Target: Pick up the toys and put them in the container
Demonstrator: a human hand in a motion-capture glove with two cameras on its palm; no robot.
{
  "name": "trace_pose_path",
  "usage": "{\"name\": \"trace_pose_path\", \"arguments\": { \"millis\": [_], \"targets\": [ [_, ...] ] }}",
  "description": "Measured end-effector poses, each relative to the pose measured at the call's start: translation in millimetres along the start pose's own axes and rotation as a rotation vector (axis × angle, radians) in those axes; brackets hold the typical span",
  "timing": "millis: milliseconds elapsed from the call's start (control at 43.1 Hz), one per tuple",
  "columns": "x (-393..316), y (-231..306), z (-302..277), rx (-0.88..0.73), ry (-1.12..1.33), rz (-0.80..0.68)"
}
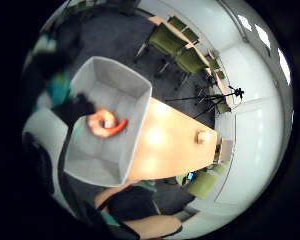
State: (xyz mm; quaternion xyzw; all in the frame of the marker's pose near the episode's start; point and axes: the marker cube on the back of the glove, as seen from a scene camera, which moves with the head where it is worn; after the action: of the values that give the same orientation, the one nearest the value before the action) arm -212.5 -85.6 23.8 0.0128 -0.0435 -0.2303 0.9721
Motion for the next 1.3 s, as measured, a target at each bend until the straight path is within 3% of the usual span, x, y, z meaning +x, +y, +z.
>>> {"name": "trace_pose_path", "arguments": {
  "millis": [186,348,441,511,650,952,1300],
  "targets": [
    [9,-2,4,-0.019,-0.054,0.127],
    [33,14,4,0.001,0.033,0.026],
    [-2,29,2,0.013,0.079,0.059],
    [-4,46,-3,0.026,0.001,-0.002],
    [83,72,3,0.037,0.145,0.277],
    [262,158,-4,0.024,0.168,0.472],
    [419,249,-8,-0.008,0.152,0.691]
  ]
}}
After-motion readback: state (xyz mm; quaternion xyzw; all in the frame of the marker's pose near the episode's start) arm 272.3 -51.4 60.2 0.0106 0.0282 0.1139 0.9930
